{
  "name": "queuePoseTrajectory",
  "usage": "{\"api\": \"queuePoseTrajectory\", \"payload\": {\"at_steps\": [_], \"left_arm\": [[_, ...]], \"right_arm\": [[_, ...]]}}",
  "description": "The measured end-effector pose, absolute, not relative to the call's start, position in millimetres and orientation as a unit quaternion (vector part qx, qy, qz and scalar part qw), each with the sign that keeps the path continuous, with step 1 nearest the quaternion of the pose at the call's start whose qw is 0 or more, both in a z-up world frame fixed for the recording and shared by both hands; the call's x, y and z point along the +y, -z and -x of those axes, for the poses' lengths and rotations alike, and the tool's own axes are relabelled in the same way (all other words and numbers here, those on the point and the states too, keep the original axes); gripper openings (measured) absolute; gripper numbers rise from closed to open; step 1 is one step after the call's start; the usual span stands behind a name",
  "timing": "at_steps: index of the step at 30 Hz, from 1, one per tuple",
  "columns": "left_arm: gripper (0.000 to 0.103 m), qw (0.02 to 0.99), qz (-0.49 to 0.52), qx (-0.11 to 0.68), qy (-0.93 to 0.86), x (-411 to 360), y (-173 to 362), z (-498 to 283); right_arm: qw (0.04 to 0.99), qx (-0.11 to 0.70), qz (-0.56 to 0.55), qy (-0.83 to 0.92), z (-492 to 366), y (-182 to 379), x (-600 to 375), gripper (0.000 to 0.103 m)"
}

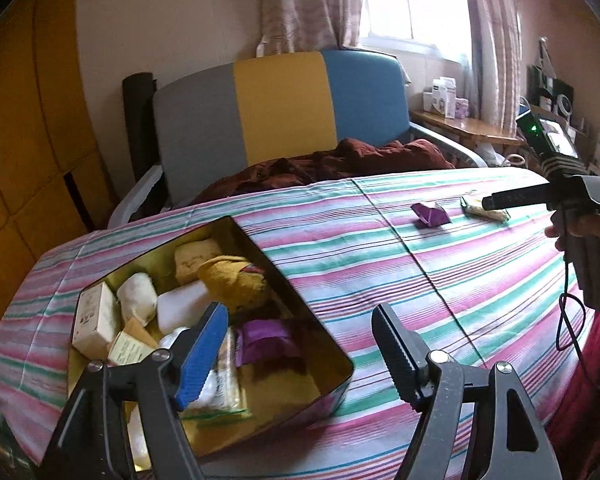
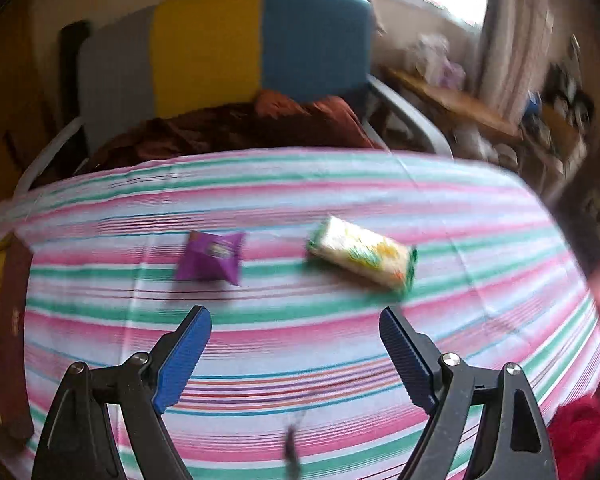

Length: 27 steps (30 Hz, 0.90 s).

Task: Organize objects
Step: 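Move both tools back toward the purple packet and cracker packet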

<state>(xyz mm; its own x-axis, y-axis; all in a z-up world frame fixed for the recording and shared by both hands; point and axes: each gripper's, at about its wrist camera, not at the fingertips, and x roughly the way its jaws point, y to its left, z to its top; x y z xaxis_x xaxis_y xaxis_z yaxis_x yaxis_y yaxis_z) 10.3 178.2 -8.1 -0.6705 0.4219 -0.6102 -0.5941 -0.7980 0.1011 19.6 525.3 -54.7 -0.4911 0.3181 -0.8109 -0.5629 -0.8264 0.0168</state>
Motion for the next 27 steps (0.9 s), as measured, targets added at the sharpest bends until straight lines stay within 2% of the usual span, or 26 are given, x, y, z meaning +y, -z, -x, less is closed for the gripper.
{"api": "queuePoseTrajectory", "payload": {"at_steps": [3,13,27], "left_arm": [[0.075,0.291,0.292,0.157,-0.897,193,9,-10],[0.076,0.329,0.295,0.187,-0.877,252,14,-7],[0.077,0.356,0.349,0.211,-0.841,330,48,22]], "right_arm": [[0.258,0.185,0.417,-0.851,-27,52,538,0.088],[0.270,0.239,0.406,-0.840,-40,51,557,0.088],[0.250,0.314,0.385,-0.831,-53,51,576,0.088]]}}
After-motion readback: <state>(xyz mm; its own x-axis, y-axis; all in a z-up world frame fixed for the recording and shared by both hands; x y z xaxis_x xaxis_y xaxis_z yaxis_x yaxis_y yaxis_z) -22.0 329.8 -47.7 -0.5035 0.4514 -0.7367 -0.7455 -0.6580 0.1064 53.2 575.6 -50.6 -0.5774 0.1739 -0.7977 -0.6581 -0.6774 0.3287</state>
